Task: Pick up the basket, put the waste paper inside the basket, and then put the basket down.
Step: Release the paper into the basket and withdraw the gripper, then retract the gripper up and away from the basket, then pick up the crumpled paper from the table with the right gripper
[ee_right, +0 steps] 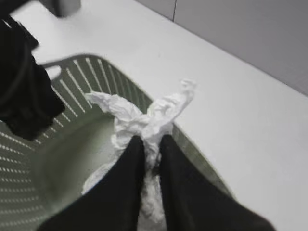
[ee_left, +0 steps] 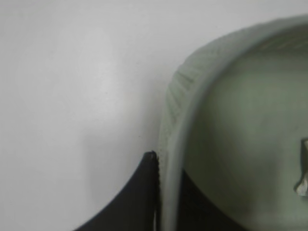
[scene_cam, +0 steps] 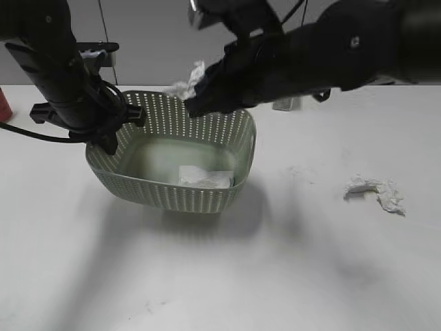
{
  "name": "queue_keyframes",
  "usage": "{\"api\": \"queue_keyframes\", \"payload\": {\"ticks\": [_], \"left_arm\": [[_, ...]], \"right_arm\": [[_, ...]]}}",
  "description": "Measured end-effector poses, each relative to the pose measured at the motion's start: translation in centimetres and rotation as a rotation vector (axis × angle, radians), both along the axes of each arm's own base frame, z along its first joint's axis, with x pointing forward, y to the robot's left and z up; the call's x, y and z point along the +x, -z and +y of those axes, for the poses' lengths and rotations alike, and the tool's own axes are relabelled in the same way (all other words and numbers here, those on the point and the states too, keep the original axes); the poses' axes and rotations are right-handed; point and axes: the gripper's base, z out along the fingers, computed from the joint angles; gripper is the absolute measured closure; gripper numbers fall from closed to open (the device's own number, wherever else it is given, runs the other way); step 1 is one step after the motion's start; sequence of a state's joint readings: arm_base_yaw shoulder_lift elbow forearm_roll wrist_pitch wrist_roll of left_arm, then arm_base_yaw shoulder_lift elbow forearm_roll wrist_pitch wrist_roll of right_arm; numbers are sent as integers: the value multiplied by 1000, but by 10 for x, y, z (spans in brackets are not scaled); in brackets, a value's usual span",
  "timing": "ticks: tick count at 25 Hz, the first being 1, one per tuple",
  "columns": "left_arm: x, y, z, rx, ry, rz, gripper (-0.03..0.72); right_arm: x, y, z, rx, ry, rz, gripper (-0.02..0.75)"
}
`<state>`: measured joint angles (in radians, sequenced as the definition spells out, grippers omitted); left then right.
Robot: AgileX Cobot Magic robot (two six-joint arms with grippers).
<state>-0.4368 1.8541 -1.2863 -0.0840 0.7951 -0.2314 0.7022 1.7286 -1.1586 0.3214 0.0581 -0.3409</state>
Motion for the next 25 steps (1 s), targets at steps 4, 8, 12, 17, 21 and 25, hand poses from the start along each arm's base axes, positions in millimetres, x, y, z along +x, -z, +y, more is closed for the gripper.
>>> {"api": "queue_keyframes", "payload": {"ticks": [4, 8, 12, 17, 21, 25], "left_arm": [[0, 0, 0, 0, 0, 0, 685], [0, 0, 0, 0, 0, 0, 685], [0, 0, 0, 0, 0, 1, 685], [-1, 0, 1, 6, 1, 14, 685], [-1, 0, 1, 7, 2, 13, 685], [-1, 0, 1, 7, 2, 13, 685]], "right_arm": [[4, 29, 5, -58, -8, 75, 277], [3, 30, 4, -72, -17, 83, 138], [4, 2, -10, -20, 23, 50, 150], [26, -21, -79, -24, 193, 122, 153], [45, 6, -143, -140, 331, 263, 156], [57, 52, -185, -186, 451, 414, 156]]}}
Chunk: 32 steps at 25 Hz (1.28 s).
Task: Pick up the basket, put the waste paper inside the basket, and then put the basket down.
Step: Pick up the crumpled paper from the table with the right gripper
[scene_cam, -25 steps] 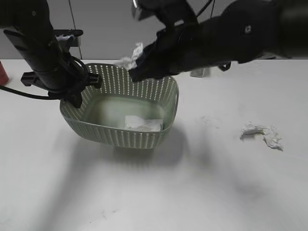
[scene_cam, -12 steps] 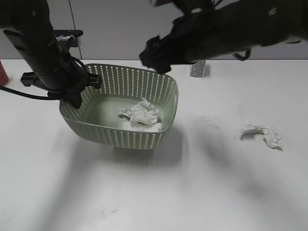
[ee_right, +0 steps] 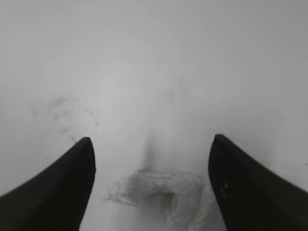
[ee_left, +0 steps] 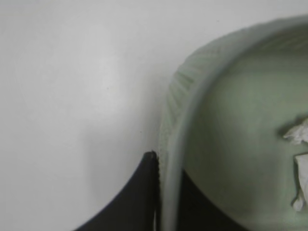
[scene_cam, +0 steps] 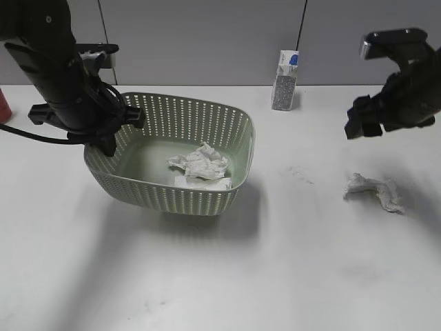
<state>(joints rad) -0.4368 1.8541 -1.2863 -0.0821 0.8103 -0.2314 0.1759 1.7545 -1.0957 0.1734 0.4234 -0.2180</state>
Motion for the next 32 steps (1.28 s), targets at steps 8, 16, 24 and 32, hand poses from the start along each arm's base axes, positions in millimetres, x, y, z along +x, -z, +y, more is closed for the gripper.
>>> {"api": "queue_keyframes", "payload": {"ticks": [8, 16, 24, 32], "left_arm": [[0, 0, 0, 1, 1, 0, 685], [0, 0, 0, 2, 1, 1, 685], [0, 0, 0, 2, 1, 1, 686], [0, 0, 0, 1, 1, 0, 686]], "right_arm": [[3, 84, -11, -29, 53, 249, 156], [4, 93, -11, -44, 42, 286, 242], [-1, 84, -9, -13, 53, 301, 697], [-9, -21, 62, 212, -148, 19, 697]]}}
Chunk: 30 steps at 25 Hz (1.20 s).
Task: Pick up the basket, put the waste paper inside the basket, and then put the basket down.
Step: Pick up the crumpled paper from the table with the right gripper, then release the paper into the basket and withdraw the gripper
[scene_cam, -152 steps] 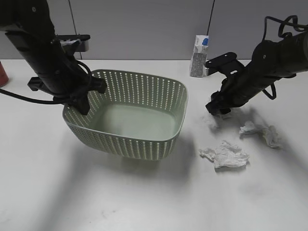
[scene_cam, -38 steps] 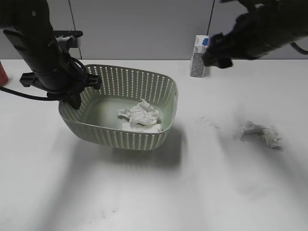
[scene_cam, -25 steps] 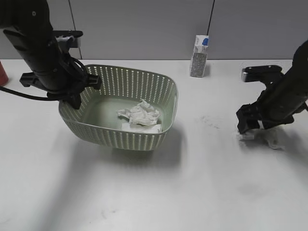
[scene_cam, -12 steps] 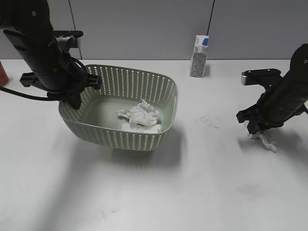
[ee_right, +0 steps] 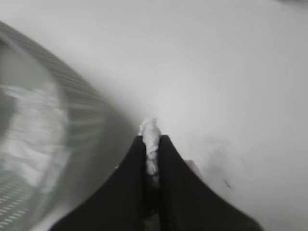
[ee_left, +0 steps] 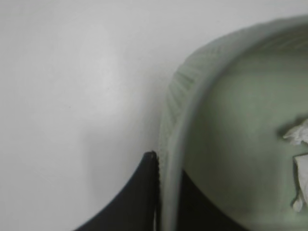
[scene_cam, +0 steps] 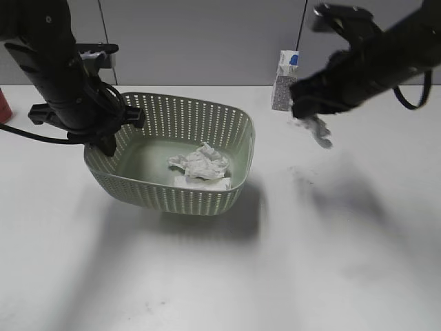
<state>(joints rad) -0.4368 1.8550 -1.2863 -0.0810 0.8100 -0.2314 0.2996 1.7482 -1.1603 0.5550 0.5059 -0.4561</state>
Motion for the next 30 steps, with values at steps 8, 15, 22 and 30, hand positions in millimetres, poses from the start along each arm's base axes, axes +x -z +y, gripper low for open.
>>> {"api": "queue_keyframes", "payload": {"ticks": [8, 15, 22, 30], "left_arm": [[0, 0, -1, -10, -6, 4, 686], [-1, 0, -3, -43, -25, 20, 686], [-1, -1, -5, -67, -38, 19, 686], [-1, -1, -6, -76, -42, 16, 686]], "right_arm": [[-27, -59, 117, 106, -264, -330, 697], [-29, -22, 140, 67, -321, -250, 419], [-26, -32, 140, 33, -347, -302, 145], [22, -102, 64, -45, -127, -387, 146]]}}
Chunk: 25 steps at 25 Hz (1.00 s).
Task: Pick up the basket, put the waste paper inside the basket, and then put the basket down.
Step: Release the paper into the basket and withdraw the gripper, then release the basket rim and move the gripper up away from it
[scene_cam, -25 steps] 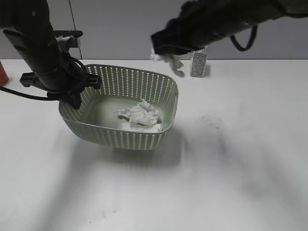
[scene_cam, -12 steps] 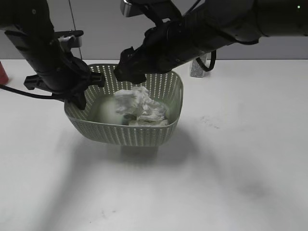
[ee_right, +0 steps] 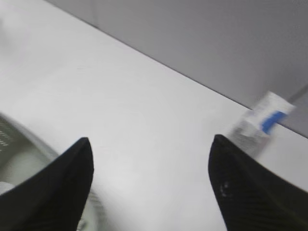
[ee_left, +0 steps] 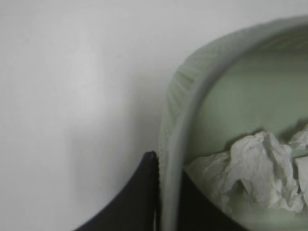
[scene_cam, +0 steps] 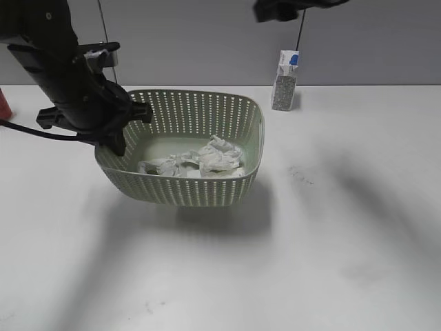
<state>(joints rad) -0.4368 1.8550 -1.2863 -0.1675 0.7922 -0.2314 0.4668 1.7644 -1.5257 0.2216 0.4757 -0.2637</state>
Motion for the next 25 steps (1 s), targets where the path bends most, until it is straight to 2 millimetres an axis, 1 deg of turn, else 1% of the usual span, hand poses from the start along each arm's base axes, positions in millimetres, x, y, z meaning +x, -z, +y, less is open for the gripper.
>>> {"api": "queue_keyframes", "payload": {"ticks": [2, 5, 6, 9, 10, 11, 13, 14, 18, 20, 22, 23, 25], "left_arm": [[1, 0, -1, -10, -6, -5, 686], [3, -1, -2, -34, -21, -28, 686], [4, -1, -3, -40, -25, -41, 686], [11, 3, -5, -46, -32, -47, 686], [15, 7, -6, -42, -32, -37, 686], [20, 10, -8, -40, -34, -30, 686], [27, 22, -10, -29, -37, -6, 686], [30, 26, -10, -27, -38, -3, 686], [35, 41, -12, -20, -44, 11, 680], [36, 43, -11, -22, -50, 11, 650], [39, 42, -10, -30, -60, 5, 574], [40, 42, -8, -33, -68, 0, 510], [42, 41, -5, -35, -78, 1, 353]], "right_arm": [[16, -9, -40, -22, 90, 34, 146], [27, -13, -102, -52, 221, 108, 146], [27, -14, -123, -59, 268, 134, 146], [20, -22, -176, -75, 381, 190, 146], [15, -26, -189, -75, 408, 205, 146], [10, -31, -198, -74, 427, 210, 146], [-2, -41, -210, -73, 453, 230, 146], [-8, -45, -212, -74, 456, 235, 146], [-33, -59, -208, -47, 435, 236, 147], [-46, -63, -204, -17, 408, 231, 147], [-60, -64, -200, 0, 388, 230, 147], [-67, -61, -199, 1, 381, 237, 147], [-83, -60, -197, 0, 376, 239, 147]]}}
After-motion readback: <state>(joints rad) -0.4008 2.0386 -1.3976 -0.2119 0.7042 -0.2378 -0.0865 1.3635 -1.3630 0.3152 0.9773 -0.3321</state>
